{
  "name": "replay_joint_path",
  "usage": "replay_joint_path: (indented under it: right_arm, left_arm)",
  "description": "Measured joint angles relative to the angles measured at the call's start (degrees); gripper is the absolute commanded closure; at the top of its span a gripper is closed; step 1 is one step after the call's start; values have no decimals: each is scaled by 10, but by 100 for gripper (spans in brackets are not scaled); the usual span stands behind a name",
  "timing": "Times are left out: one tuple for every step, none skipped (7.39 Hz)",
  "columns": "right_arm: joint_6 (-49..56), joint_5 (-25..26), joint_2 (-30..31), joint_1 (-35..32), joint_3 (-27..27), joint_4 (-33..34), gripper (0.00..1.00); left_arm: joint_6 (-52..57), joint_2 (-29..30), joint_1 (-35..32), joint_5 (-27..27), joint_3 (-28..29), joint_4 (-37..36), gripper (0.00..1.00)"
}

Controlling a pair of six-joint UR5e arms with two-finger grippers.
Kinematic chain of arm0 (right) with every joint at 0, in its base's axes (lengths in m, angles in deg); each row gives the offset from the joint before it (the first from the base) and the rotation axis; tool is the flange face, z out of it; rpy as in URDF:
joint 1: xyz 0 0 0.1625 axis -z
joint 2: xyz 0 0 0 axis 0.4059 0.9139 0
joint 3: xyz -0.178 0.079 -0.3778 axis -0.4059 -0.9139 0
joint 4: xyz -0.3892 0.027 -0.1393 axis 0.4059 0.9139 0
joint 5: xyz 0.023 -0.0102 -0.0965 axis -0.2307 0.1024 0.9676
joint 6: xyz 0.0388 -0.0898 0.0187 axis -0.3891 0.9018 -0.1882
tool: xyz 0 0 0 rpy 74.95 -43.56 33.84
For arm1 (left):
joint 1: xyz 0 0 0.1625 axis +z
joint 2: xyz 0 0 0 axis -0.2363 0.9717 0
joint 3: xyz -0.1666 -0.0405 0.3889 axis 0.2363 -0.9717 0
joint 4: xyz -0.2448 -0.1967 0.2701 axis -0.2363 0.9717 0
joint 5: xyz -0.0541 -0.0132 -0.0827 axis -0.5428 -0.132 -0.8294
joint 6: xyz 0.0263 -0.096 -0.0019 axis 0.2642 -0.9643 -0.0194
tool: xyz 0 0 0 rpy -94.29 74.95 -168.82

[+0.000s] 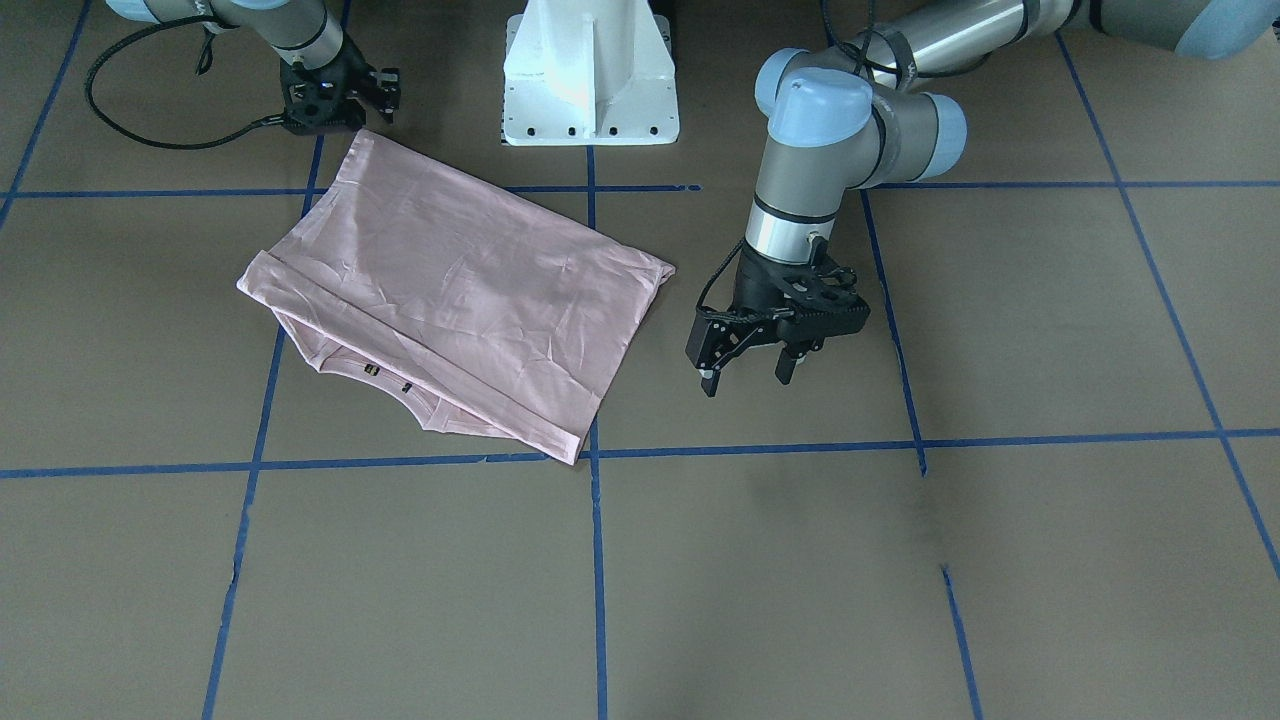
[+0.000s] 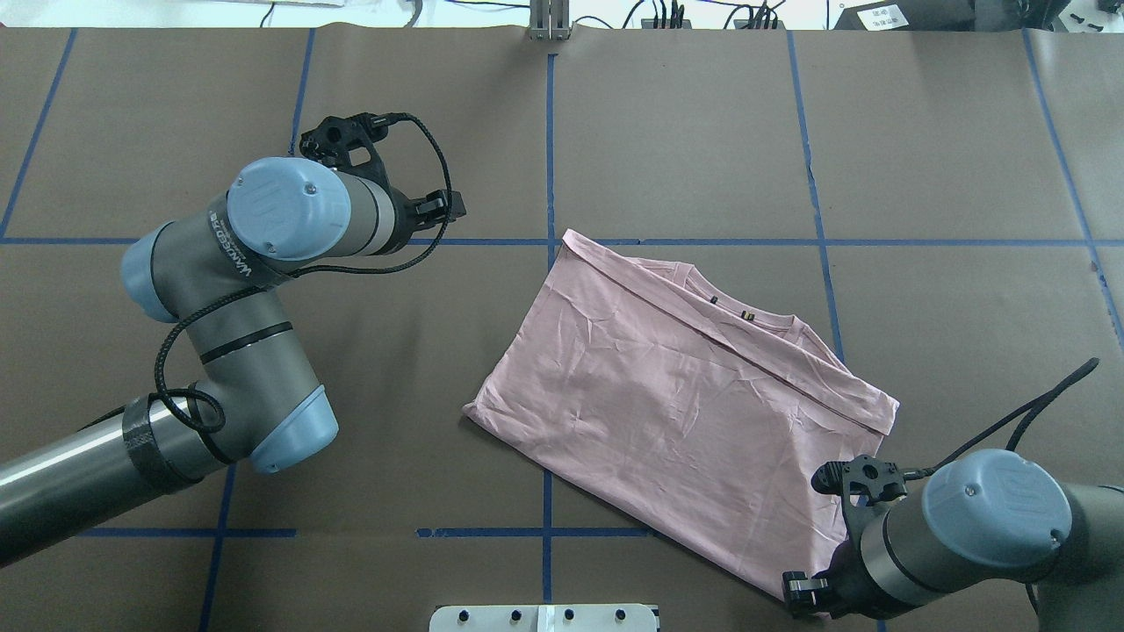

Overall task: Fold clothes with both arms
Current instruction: 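Drag the shirt corner toward the robot with the right gripper while the left gripper lowers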

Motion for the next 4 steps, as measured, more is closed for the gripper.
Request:
replay_joint_path:
  right_arm:
    - [-1,0,-8,-21,4,0,0]
    - [-1,0,-26,-52,4,-1,0]
    - [-1,1,-42,-88,3,-1,0]
    - [0,1,-53,-122,2,-1,0]
  left_arm:
    - [-1,0,15,-9,-18,-22,0]
    - [-12,-1,39,-25,-47,-64,1]
    - [-49,-2,75,-34,-82,-117,5]
    - [-107,-1,119,-37,-104,-164,7]
